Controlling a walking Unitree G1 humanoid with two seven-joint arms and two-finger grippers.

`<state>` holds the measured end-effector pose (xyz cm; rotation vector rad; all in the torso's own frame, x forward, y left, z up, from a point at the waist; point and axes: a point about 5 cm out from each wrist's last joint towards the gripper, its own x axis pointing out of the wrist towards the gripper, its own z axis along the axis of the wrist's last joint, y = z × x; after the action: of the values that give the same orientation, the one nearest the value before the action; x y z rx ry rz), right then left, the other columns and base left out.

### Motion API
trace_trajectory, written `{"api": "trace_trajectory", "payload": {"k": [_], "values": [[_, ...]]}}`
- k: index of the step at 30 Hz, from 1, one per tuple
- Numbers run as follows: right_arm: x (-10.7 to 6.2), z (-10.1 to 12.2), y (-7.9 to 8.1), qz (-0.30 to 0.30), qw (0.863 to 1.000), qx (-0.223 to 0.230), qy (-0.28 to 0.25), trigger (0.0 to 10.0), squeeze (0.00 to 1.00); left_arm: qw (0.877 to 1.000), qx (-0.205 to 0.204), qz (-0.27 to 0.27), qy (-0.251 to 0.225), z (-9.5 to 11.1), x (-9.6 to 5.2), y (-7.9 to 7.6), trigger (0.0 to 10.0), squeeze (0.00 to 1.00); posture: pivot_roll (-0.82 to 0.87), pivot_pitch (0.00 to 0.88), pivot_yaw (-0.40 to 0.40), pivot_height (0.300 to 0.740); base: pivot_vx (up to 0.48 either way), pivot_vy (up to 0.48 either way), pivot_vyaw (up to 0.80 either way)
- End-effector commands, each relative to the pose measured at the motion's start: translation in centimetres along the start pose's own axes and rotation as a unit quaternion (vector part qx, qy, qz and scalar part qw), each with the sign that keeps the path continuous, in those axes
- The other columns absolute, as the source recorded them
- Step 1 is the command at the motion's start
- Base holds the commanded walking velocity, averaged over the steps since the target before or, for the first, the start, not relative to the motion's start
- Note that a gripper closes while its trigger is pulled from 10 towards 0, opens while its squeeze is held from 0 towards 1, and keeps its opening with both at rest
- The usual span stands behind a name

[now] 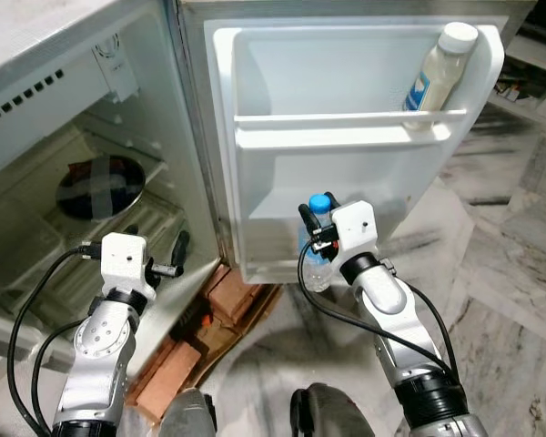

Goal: Restocking fridge

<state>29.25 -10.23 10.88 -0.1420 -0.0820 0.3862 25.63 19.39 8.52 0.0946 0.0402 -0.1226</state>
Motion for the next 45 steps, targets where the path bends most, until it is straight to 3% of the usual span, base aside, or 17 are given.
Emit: {"api": "trace_trajectory", "payload": {"k": [1, 10, 31, 45], "values": [[0.1, 0.4, -0.2, -0.005, 1.000, -0.002, -0.013, 10.0, 0.00, 1.000, 0.005, 0.000, 0.007, -0.3, -0.2, 0.0, 10.0, 0.00, -0.01, 0.132, -0.022, 0.661, 0.000, 0.000, 0.00], [0.4, 0.5, -0.1, -0.003, 1.000, -0.004, -0.021, 10.0, 0.00, 1.000, 0.007, 0.000, 0.006, -0.2, -0.1, 0.0, 10.0, 0.00, -0.01, 0.131, -0.023, 0.609, 0.000, 0.000, 0.00], [0.7, 0.4, -0.3, -0.016, 0.999, -0.018, -0.022, 10.0, 0.00, 1.000, 0.010, -0.012, 0.003, -0.2, 0.0, -0.3, 10.0, 0.00, -0.01, 0.139, -0.014, 0.609, 0.000, 0.000, 0.00], [1.3, 1.0, -0.8, -0.023, 0.999, -0.022, -0.034, 10.0, 0.00, 1.000, 0.010, -0.015, -0.001, 0.0, 0.3, -0.4, 10.0, 0.00, -0.02, 0.143, -0.015, 0.609, 0.250, 0.000, 0.00]]}}
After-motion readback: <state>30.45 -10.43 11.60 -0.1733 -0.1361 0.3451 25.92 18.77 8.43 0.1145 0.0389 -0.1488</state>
